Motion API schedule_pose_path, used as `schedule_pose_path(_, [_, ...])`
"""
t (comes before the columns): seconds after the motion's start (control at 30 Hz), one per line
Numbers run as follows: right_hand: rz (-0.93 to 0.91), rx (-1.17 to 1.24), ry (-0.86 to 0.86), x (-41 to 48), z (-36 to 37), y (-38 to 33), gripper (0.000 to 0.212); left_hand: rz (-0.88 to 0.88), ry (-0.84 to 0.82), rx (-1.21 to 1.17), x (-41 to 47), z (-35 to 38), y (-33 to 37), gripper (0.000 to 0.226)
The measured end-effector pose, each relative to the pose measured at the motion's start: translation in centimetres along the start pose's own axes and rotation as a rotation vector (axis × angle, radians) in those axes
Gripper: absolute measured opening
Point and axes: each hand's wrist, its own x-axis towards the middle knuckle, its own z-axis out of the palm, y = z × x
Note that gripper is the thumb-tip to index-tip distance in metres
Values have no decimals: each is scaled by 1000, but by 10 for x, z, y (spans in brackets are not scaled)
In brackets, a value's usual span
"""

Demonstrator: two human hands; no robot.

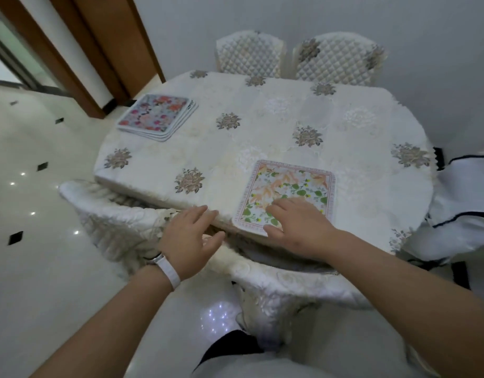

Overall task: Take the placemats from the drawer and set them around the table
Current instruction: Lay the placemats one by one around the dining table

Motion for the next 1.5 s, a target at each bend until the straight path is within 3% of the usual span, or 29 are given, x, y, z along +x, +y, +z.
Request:
schedule_pose_path(0.47, [-294,-20,10,64,-9,-148,47,-366,140,20,-111,-49,-112,59])
schedule_pose_path(1.1, [-436,16,9,243,41,-503,49,-572,239,-7,-242,-130,-444,61])
schedule_pose_path(1.5, [-459,-8,-46,379,61,-581,50,-690,229,-37,-237,-134,-572,62])
